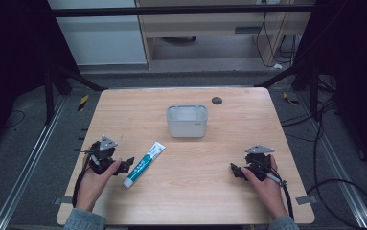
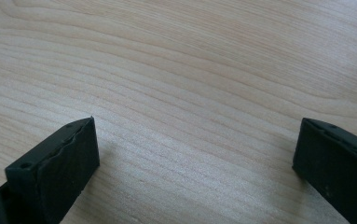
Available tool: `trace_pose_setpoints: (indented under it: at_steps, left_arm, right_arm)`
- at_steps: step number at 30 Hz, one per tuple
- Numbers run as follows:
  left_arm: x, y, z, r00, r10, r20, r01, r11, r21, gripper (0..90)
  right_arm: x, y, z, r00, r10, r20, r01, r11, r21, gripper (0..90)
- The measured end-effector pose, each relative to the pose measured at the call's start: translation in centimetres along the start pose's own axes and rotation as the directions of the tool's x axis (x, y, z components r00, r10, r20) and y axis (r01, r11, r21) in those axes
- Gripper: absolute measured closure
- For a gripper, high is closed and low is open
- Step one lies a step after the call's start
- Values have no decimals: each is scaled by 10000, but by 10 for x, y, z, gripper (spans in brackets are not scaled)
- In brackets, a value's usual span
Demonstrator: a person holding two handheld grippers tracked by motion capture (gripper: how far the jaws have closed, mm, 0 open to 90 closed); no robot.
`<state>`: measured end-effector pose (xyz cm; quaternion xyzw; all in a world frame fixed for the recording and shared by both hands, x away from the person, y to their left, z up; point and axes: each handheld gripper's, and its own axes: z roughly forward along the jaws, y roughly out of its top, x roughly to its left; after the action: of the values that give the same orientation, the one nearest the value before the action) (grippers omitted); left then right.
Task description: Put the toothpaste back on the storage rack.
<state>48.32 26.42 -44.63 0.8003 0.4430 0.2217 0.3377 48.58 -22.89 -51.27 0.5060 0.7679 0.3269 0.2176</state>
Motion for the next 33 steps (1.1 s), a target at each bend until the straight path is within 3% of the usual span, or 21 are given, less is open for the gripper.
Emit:
trace_pose_setpoints:
  at_steps: [3, 6, 11, 14, 18, 20, 24, 26, 29, 33]
  left_arm:
    - [-6, 3, 5, 9996, 138, 252, -139, 9999, 26, 20]
    - [-16, 12, 8, 9963, 302, 798, -306, 9995, 36, 36]
    - [-30, 34, 8, 9964, 783, 323, -793, 9963, 320, 39]
    - [-37, 42, 10, 9943, 860, 632, -906, 9931, 749, 44]
    - [-48, 45, 16, 9880, 1375, 708, -1474, 9757, 1622, 47]
    - [-51, 48, 17, 9845, 1598, 726, -1706, 9685, 1816, 43]
    - [-55, 55, 18, 9711, 1979, 1337, -2241, 9486, 2236, 42]
    - [-58, 58, 19, 9632, 2360, 1284, -2612, 9342, 2429, 51]
    - [-58, 60, 21, 9622, 2379, 1323, -2647, 9311, 2510, 51]
    - [-60, 64, 26, 9667, 2183, 1334, -2474, 9304, 2704, 61]
  right_arm:
    - [0, 0, 0, 10000, 16, 5, -16, 10000, -6, 4]
    - [0, 0, 0, 10000, -14, 8, 14, 10000, -7, 4]
    - [0, 0, 0, 10000, -12, -8, 12, 10000, 3, 4]
    - [0, 0, 0, 10000, -13, -10, 13, 10000, -6, 4]
    - [0, 0, 0, 10000, -15, -5, 15, 10000, 2, 4]
    - [0, 0, 0, 10000, -12, -8, 12, 10000, -4, 4]
    - [0, 0, 0, 10000, -10, -8, 10, 10000, -5, 4]
    - [0, 0, 0, 10000, -25, -11, 25, 10000, -3, 4]
    - [0, 0, 0, 10000, -15, -4, 15, 10000, -2, 4]
    - [0, 0, 0, 10000, -12, -6, 12, 10000, 1, 4]
